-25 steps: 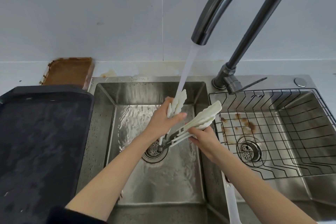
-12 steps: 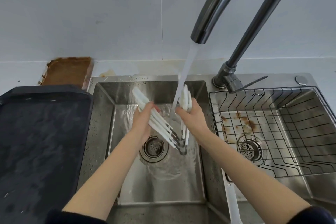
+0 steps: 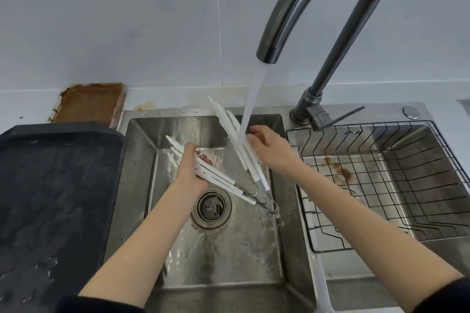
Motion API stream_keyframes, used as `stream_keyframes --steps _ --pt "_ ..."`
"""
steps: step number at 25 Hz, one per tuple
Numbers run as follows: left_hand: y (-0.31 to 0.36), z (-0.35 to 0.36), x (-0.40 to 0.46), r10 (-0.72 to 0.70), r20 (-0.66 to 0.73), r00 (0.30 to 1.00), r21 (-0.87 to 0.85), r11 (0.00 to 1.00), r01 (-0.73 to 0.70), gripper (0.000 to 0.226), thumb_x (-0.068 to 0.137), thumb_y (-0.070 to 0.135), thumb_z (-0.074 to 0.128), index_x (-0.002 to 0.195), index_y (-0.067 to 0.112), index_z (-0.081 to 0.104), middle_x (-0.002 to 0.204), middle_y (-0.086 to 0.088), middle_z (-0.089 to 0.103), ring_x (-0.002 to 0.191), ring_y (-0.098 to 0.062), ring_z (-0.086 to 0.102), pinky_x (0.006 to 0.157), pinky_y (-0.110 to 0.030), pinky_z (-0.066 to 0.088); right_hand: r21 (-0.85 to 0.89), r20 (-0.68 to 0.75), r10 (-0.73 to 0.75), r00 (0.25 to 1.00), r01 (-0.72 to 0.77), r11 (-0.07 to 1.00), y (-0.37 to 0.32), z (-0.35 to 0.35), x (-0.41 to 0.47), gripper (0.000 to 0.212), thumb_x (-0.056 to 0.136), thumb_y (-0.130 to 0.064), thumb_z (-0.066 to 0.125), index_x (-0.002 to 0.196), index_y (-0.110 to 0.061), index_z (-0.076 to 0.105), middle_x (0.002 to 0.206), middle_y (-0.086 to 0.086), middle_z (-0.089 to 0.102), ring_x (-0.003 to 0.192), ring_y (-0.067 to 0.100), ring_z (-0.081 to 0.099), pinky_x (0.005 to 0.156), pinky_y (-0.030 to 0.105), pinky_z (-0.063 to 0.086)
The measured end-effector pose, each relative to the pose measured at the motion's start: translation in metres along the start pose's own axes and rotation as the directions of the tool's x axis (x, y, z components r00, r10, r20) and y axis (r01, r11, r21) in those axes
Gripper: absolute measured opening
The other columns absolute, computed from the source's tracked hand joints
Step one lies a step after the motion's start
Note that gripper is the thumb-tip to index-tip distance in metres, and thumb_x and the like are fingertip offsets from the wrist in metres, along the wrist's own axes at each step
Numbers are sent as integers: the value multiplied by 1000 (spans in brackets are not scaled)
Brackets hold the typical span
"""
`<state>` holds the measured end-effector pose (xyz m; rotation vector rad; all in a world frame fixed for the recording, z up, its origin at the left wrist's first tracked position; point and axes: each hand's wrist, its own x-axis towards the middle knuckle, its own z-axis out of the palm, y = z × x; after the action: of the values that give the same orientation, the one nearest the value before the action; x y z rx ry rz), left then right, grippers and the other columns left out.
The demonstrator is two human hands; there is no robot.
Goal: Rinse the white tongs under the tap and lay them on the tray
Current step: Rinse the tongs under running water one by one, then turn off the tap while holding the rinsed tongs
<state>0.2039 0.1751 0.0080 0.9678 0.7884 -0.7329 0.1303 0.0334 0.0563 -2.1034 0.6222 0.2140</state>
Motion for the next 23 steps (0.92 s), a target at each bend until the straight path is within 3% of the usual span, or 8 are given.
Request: stream_keyframes --steps 2,4,6,10,13,17,19,23 --pt "3 10 -3 18 -10 1000 -14 1000 -18 33 82 21 52 54 18 35 31 7 41 29 -6 39 41 -13 37 0 -109 -17 994 18 1000 6 -17 -7 35 97 -26 39 128 -13 49 114 3 61 92 12 57 78 21 43" --pt "5 22 -9 71 -21 997 38 997 -71 29 82 22 54 57 19 39 36 6 43 35 -6 40 42 -16 37 159 -252 50 967 -9 987 13 -33 -10 26 97 -23 40 115 -12 55 93 -1 62 75 8 56 68 22 49" --pt "6 34 -17 208 -21 978 132 970 -203 25 84 22 56 64 19 43 49 3 42 44 -9 39 44 -18 36 351 -377 179 909 -39 936 23 -48 -13 21 97 -21 39 111 -12 51 77 -4 58 66 6 54 60 19 45" --pt "2 47 -29 512 55 857 394 778 -490 20 85 19 55 69 21 43 63 0 42 55 -13 38 52 -23 33 555 -520 377 767 -33 831 42 -67 -19 34 96 -19 40 126 -6 34 72 -5 52 59 6 45 52 19 34" --pt "1 48 -30 507 61 860 405 775 -485 21 84 19 56 68 22 43 63 1 42 55 -13 37 54 -23 33 562 -550 403 731 -32 826 43 -82 -14 52 96 -24 41 140 -5 21 68 -6 48 60 8 46 54 19 37" --pt "0 46 -28 466 34 884 375 814 -443 15 84 21 57 74 17 47 66 -2 43 60 -15 40 59 -27 39 451 -604 331 725 -31 892 41 -92 2 45 98 -22 36 141 -7 34 86 3 55 83 17 54 88 36 52" --pt "1 44 -25 435 27 900 348 840 -416 11 83 23 59 88 15 53 72 -4 47 69 -18 45 67 -31 46 478 -614 343 711 -10 878 46 -89 4 43 99 -17 34 142 -9 33 82 3 55 77 16 55 83 32 50" --pt "-2 42 -25 381 11 925 320 875 -364 16 85 25 60 81 18 47 64 0 42 56 -14 42 53 -24 37 603 -612 393 686 84 793 54 -85 5 37 99 -15 33 135 -8 38 68 -4 50 62 6 53 78 28 53"
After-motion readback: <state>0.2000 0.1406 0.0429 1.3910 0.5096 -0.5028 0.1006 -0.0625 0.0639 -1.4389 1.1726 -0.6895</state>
